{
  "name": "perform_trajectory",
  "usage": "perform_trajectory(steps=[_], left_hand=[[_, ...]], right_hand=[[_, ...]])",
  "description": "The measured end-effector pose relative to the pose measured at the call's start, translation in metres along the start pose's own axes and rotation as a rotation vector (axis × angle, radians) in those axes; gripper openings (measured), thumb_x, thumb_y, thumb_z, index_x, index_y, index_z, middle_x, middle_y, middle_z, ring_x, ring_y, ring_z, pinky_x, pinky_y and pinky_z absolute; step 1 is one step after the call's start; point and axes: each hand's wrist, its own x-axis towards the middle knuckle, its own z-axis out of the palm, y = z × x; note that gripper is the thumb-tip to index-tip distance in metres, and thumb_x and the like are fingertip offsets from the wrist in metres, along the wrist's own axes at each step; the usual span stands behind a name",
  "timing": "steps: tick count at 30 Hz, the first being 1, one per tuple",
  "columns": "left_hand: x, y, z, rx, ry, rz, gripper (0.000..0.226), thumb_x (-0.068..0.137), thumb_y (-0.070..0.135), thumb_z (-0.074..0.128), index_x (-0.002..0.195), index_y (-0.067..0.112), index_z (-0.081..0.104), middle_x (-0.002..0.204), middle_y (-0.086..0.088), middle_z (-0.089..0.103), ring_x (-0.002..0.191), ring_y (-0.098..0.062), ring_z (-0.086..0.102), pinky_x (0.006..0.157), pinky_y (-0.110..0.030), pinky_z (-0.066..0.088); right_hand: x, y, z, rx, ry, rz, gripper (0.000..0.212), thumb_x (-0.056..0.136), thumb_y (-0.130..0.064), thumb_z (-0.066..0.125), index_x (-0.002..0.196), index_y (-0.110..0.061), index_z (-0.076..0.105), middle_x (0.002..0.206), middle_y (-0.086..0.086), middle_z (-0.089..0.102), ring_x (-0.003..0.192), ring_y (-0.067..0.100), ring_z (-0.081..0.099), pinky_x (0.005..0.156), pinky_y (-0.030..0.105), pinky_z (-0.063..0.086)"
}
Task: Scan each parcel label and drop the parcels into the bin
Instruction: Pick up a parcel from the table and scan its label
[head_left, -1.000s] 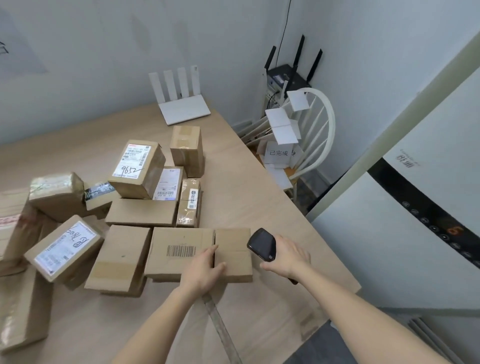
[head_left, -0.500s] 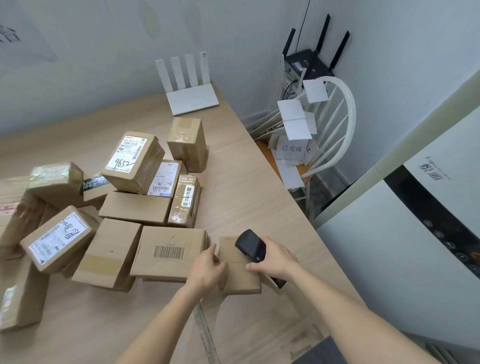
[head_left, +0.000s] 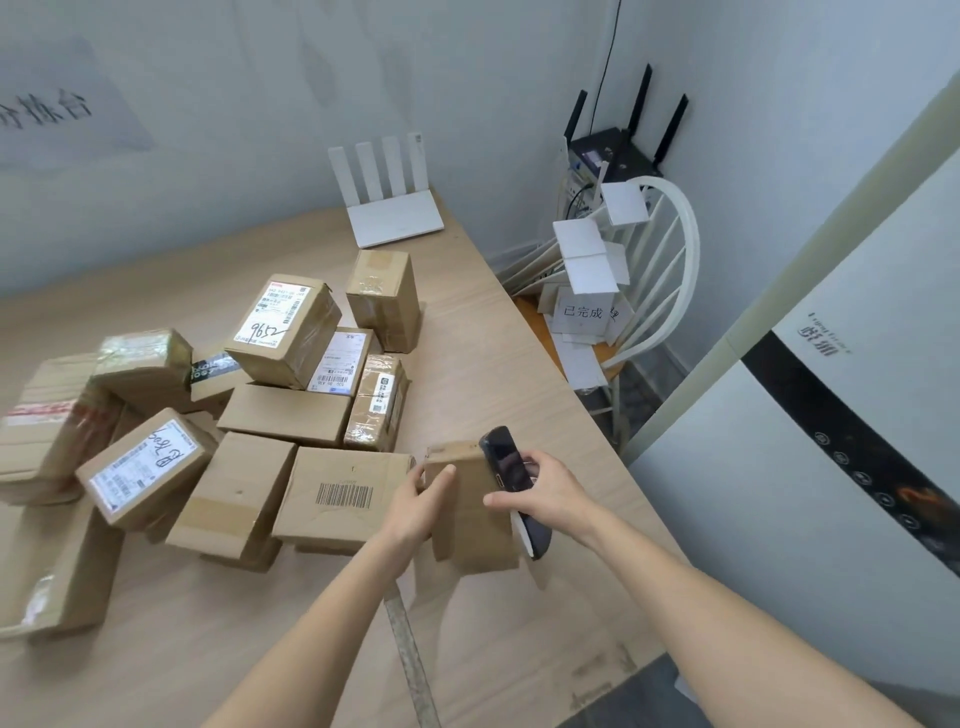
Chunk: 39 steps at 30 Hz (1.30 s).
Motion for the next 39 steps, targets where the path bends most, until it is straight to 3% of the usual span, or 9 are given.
perform_trajectory(steps=[3, 8, 13, 20, 24, 27, 30, 33, 39], left_hand=[[-0.016, 0.019, -0.012, 0.0, 0.068, 0.059, 0.048, 0.092, 0.055, 0.06, 0.124, 0.025, 0.044, 0.117, -0.002, 0.059, 0.109, -0.021, 0.058, 0.098, -0.048, 0.051], [-0.072, 0.039, -0.042, 0.019, 0.095, 0.174, 0.064, 0.091, 0.047, 0.066, 0.142, 0.019, 0.042, 0.124, -0.004, 0.058, 0.112, -0.021, 0.056, 0.101, -0.048, 0.047], [-0.163, 0.044, -0.078, 0.018, 0.018, 0.313, 0.053, 0.087, 0.007, 0.069, 0.135, 0.024, 0.051, 0.109, -0.001, 0.062, 0.1, -0.018, 0.061, 0.078, -0.035, 0.052], [-0.275, 0.031, -0.125, -0.022, 0.003, 0.478, 0.071, 0.082, 0.004, 0.074, 0.145, 0.02, 0.045, 0.12, -0.009, 0.059, 0.104, -0.022, 0.063, 0.07, -0.027, 0.055], [-0.327, 0.025, -0.142, -0.092, -0.017, 0.512, 0.06, 0.084, -0.003, 0.071, 0.131, 0.024, 0.046, 0.118, -0.006, 0.062, 0.097, -0.01, 0.061, 0.069, -0.026, 0.053], [-0.356, 0.021, -0.149, -0.12, -0.02, 0.512, 0.046, 0.089, 0.018, 0.074, 0.123, 0.029, 0.046, 0.106, 0.0, 0.067, 0.087, -0.009, 0.064, 0.06, -0.027, 0.048], [-0.372, 0.017, -0.152, -0.087, 0.012, 0.546, 0.044, 0.087, 0.029, 0.075, 0.12, 0.032, 0.047, 0.109, -0.001, 0.066, 0.087, -0.005, 0.062, 0.058, -0.022, 0.049], [-0.38, 0.012, -0.151, -0.088, -0.018, 0.573, 0.055, 0.085, 0.019, 0.078, 0.124, 0.042, 0.046, 0.113, 0.001, 0.061, 0.096, -0.008, 0.06, 0.063, -0.026, 0.051], [-0.394, 0.006, -0.141, -0.134, -0.097, 0.582, 0.077, 0.085, -0.01, 0.067, 0.145, 0.032, 0.043, 0.116, 0.015, 0.06, 0.1, -0.005, 0.063, 0.059, -0.019, 0.055]], right_hand=[[-0.02, -0.024, -0.01, 0.061, 0.016, -0.042, 0.058, 0.07, -0.038, 0.094, 0.113, -0.034, 0.054, 0.114, -0.009, 0.064, 0.108, 0.007, 0.061, 0.079, 0.019, 0.048], [-0.083, -0.067, -0.007, 0.072, 0.069, -0.156, 0.063, 0.074, -0.037, 0.092, 0.123, -0.028, 0.053, 0.12, -0.004, 0.063, 0.11, 0.012, 0.061, 0.069, 0.015, 0.051], [-0.169, -0.095, 0.017, 0.001, 0.11, -0.276, 0.068, 0.071, -0.037, 0.094, 0.124, -0.027, 0.053, 0.115, -0.009, 0.063, 0.111, 0.014, 0.06, 0.092, 0.031, 0.055], [-0.278, -0.118, 0.056, -0.039, 0.168, -0.399, 0.078, 0.064, -0.037, 0.096, 0.13, -0.023, 0.057, 0.124, -0.003, 0.065, 0.121, 0.02, 0.059, 0.107, 0.042, 0.051], [-0.328, -0.128, 0.066, -0.044, 0.181, -0.443, 0.075, 0.066, -0.038, 0.096, 0.127, -0.027, 0.054, 0.12, -0.003, 0.065, 0.114, 0.015, 0.061, 0.099, 0.038, 0.056], [-0.352, -0.131, 0.067, -0.025, 0.179, -0.462, 0.088, 0.057, -0.046, 0.096, 0.131, -0.024, 0.054, 0.122, -0.001, 0.067, 0.114, 0.017, 0.063, 0.098, 0.041, 0.058], [-0.373, -0.131, 0.067, -0.024, 0.153, -0.465, 0.075, 0.069, -0.036, 0.095, 0.129, -0.023, 0.052, 0.121, -0.001, 0.066, 0.112, 0.015, 0.062, 0.095, 0.036, 0.058], [-0.386, -0.13, 0.064, -0.037, 0.13, -0.465, 0.068, 0.076, -0.029, 0.091, 0.13, -0.023, 0.05, 0.118, -0.005, 0.063, 0.105, 0.008, 0.059, 0.078, 0.021, 0.052], [-0.394, -0.123, 0.052, -0.053, 0.106, -0.448, 0.078, 0.068, -0.032, 0.095, 0.134, -0.018, 0.057, 0.118, 0.001, 0.069, 0.109, 0.016, 0.066, 0.082, 0.026, 0.054]])
